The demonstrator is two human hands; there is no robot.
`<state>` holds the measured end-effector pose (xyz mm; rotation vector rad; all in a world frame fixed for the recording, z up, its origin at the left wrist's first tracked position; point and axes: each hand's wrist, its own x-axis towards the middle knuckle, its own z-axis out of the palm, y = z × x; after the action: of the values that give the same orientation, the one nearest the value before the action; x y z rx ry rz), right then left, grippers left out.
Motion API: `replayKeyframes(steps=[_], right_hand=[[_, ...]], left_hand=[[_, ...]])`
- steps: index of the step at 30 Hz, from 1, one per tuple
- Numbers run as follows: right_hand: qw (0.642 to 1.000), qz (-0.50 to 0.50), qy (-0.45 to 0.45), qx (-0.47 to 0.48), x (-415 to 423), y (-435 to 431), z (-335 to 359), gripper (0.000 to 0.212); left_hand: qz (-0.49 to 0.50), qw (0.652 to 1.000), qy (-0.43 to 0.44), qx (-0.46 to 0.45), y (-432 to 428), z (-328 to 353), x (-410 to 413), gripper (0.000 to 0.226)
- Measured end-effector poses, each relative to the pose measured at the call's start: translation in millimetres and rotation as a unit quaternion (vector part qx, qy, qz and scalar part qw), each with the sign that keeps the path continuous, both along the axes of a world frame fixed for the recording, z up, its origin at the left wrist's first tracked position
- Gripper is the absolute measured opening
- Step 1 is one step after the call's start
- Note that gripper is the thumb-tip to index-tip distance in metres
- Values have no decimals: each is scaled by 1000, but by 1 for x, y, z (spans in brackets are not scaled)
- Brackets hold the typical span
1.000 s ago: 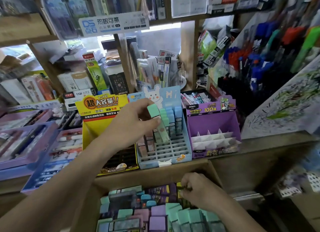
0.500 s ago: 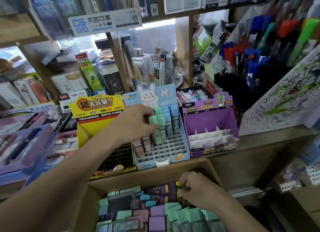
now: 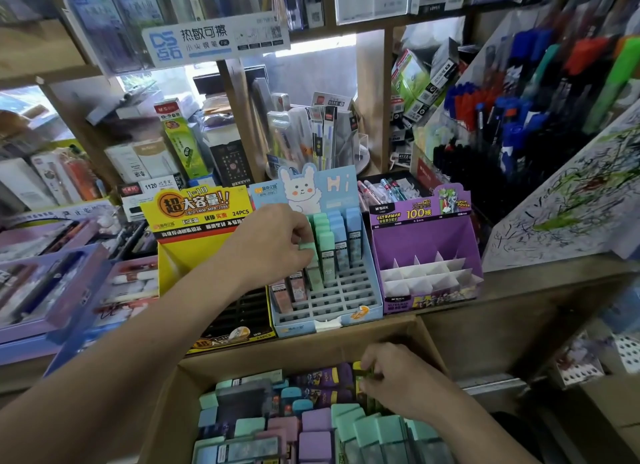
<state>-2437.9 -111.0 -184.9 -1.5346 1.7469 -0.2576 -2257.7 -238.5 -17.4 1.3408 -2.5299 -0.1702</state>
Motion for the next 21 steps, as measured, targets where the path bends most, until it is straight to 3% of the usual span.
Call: replayKeyframes(steps=[12, 21], right_hand=[[1000, 10, 3, 2, 0, -1, -1, 23], [1000, 14, 0, 3, -1, -2, -4, 24]], left_hand=[[3, 998, -46, -46, 0, 1, -2, 13], [8, 997, -19, -69, 5, -2, -2, 11]])
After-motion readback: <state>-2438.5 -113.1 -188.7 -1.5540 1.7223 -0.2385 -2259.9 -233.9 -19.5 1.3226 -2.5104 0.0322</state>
